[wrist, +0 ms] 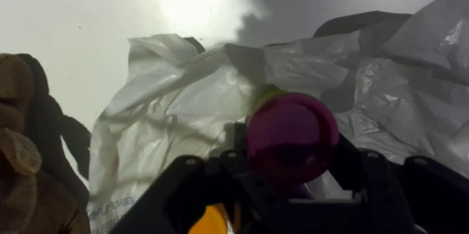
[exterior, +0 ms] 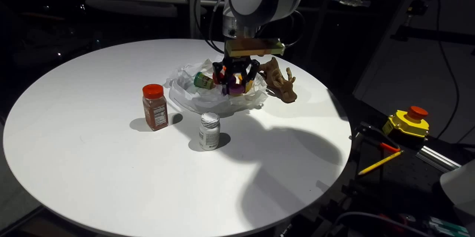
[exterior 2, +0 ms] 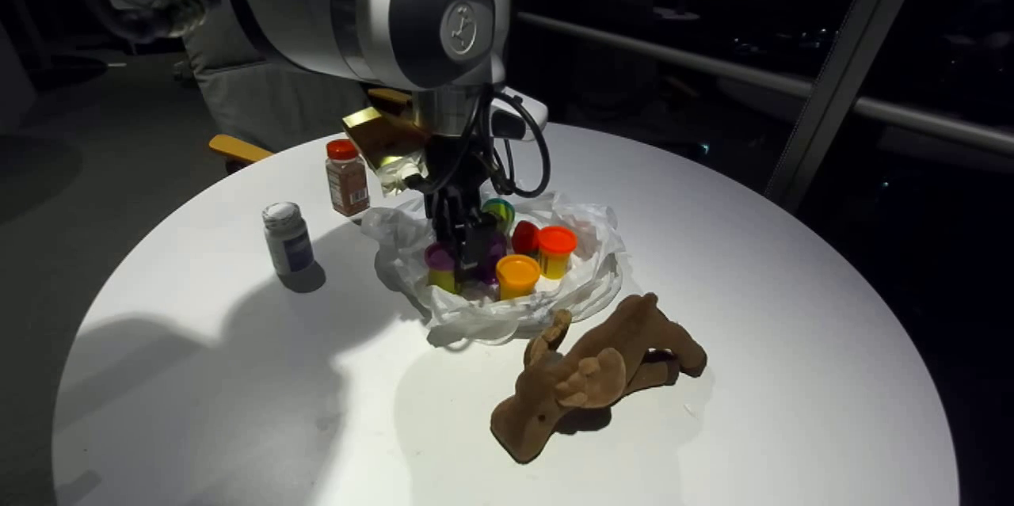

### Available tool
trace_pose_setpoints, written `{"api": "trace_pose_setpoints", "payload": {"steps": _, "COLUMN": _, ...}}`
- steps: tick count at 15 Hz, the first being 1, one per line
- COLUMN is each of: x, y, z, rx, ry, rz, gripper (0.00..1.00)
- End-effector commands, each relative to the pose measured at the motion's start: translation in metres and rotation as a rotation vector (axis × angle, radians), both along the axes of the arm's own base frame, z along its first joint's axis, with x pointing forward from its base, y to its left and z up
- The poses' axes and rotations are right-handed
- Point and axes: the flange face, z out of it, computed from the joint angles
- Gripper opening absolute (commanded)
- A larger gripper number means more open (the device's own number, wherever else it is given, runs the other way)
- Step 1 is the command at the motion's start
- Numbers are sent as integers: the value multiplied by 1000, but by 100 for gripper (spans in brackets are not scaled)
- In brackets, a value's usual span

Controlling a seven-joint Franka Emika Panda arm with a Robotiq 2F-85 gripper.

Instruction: Pick up the object from the plastic and put them on the table

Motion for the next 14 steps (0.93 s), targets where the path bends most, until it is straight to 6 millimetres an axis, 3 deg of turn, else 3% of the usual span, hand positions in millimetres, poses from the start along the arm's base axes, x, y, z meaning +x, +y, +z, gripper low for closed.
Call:
{"api": "trace_pose_setpoints", "payload": {"steps": 1, "x": -7, "y": 6, "z": 20, "rx": 45, "ry": -36, "rz": -16, "gripper": 28}}
{"api": "trace_pose_setpoints", "payload": {"steps": 6, "x": -53, "y": 34, "z": 78, "rx": 11, "ry": -89, "rz": -38, "gripper": 27}}
{"api": "trace_pose_setpoints", "payload": {"steps": 9, "x": -89, "y": 72, "z": 104, "rx": -10, "ry": -92, "rz": 22, "gripper": 27}}
{"api": "trace_pose_setpoints", "payload": {"steps": 11, "x": -104, "y": 99, "z": 104, "rx": -17, "ry": -69, "rz": 73, "gripper": 27}}
{"api": "trace_pose_setpoints", "payload": {"steps": 14, "x": -110, "y": 121, "z": 75, "rx": -15, "ry": 15, "rz": 100, "gripper": 27}}
